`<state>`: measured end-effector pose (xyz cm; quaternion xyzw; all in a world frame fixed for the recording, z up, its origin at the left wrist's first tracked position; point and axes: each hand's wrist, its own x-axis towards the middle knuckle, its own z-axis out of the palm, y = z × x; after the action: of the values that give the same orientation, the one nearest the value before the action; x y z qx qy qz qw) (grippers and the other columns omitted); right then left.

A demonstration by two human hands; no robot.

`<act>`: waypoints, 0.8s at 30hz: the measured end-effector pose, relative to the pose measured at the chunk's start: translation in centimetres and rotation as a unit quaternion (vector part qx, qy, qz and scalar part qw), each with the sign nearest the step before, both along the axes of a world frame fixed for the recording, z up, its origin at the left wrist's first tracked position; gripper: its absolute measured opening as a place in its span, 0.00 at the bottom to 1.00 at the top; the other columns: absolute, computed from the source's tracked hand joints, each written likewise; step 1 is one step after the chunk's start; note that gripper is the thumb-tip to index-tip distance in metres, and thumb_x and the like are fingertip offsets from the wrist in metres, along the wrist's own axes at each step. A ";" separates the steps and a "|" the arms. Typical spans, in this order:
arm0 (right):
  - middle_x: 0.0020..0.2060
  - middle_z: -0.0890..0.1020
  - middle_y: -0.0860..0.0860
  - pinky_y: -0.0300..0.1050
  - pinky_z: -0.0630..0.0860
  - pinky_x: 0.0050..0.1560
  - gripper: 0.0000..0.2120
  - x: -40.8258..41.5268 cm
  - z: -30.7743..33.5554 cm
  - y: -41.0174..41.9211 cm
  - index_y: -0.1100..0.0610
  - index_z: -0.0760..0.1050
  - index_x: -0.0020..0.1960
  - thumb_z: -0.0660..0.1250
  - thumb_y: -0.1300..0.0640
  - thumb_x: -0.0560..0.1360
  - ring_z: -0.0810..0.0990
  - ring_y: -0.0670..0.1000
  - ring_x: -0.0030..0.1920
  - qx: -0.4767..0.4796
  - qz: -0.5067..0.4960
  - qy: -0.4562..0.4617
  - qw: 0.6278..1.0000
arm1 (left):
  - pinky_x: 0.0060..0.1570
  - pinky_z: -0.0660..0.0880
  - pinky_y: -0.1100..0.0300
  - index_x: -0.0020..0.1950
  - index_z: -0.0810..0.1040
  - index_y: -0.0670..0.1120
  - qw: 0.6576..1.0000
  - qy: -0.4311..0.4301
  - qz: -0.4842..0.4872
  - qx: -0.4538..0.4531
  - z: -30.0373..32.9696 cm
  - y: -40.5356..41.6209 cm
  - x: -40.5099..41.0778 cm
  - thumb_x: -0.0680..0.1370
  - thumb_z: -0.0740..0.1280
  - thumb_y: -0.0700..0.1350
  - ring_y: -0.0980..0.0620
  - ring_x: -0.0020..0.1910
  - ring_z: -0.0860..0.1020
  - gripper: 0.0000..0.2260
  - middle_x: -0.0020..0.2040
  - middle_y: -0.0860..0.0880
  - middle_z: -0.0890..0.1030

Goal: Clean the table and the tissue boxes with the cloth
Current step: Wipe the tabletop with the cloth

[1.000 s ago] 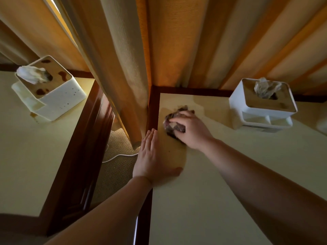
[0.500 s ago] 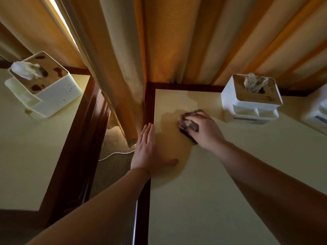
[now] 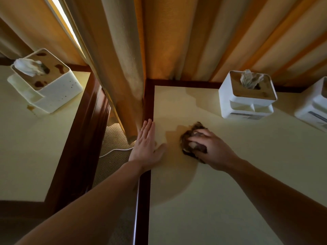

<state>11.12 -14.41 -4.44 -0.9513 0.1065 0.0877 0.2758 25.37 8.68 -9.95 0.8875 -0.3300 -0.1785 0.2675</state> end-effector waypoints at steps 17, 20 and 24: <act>0.75 0.68 0.50 0.54 0.74 0.71 0.21 -1.2 -1.4 11.1 0.44 0.77 0.72 0.72 0.49 0.79 0.69 0.54 0.74 0.020 0.079 -0.035 0.996 | 0.78 0.62 0.42 0.82 0.50 0.67 0.930 0.259 0.244 -0.093 -1.4 6.1 -7.1 0.86 0.53 0.60 0.49 0.80 0.61 0.25 0.83 0.55 0.59; 0.78 0.65 0.47 0.50 0.71 0.72 0.20 -5.4 -0.9 10.0 0.41 0.75 0.72 0.68 0.47 0.81 0.65 0.51 0.75 0.020 0.098 -0.005 0.995 | 0.74 0.66 0.42 0.81 0.52 0.67 0.929 0.263 0.242 -0.099 -1.0 6.3 -7.5 0.86 0.53 0.60 0.47 0.75 0.70 0.23 0.79 0.54 0.68; 0.77 0.67 0.50 0.51 0.72 0.70 0.20 -4.9 -1.1 7.1 0.44 0.77 0.72 0.71 0.51 0.80 0.66 0.53 0.75 0.004 0.033 -0.014 0.999 | 0.71 0.70 0.40 0.80 0.58 0.65 0.924 0.272 0.251 -0.098 -0.7 6.2 -7.8 0.84 0.52 0.64 0.47 0.71 0.74 0.24 0.74 0.52 0.75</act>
<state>6.19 -7.29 -5.52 -0.9542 0.0707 0.0841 0.2783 17.61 14.93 -10.67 0.8281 -0.0267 -0.3068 0.4685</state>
